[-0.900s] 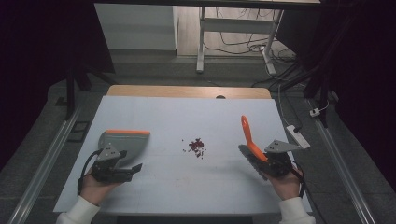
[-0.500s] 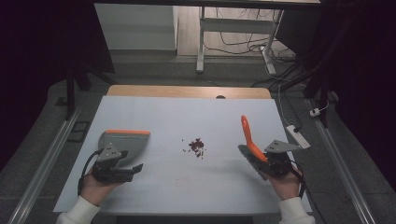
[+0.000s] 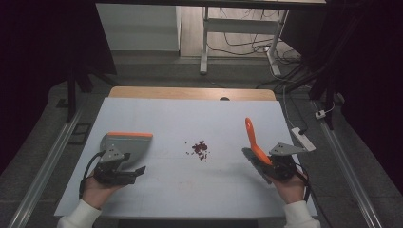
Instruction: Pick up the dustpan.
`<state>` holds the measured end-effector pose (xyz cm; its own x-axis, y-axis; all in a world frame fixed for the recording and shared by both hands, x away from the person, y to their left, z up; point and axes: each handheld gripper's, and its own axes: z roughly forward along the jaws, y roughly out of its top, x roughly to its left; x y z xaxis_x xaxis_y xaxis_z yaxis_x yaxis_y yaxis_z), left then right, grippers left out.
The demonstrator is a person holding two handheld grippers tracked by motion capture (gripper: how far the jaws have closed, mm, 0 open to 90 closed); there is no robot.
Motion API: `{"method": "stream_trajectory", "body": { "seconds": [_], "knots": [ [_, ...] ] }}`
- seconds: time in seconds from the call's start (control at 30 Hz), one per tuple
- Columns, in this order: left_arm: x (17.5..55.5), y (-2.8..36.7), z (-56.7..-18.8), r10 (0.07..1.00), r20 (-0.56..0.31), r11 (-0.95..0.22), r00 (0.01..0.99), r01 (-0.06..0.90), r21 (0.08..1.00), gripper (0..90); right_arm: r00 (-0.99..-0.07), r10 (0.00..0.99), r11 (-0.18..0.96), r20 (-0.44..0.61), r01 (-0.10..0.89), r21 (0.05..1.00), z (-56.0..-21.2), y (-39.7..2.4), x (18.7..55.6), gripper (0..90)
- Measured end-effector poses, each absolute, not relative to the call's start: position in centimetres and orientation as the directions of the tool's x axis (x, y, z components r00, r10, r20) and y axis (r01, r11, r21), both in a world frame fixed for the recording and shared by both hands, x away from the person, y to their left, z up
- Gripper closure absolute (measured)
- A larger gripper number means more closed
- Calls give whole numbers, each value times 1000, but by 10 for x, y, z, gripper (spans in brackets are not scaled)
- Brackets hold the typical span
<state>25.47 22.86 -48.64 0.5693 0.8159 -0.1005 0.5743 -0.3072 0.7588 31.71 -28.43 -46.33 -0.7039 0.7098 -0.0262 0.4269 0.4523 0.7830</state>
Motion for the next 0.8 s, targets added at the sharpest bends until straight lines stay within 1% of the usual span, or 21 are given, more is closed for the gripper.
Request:
{"method": "stream_trajectory", "body": {
  "seconds": [0.43, 0.63, 0.8],
  "knots": [
    [253, 224, -473, 825, -100, -299, 556, 580, 758, 210, -712, 702, 461, -17, 436, 773, -466, -282, 318, 765],
    [255, 225, -468, 848, -101, -285, 521, 607, 742, 210, -711, 703, 445, -4, 436, 782, -465, -285, 318, 766],
    [257, 227, -463, 878, -102, -258, 469, 641, 723, 208, -709, 706, 431, 5, 435, 790, -465, -288, 318, 765]
  ]
}}
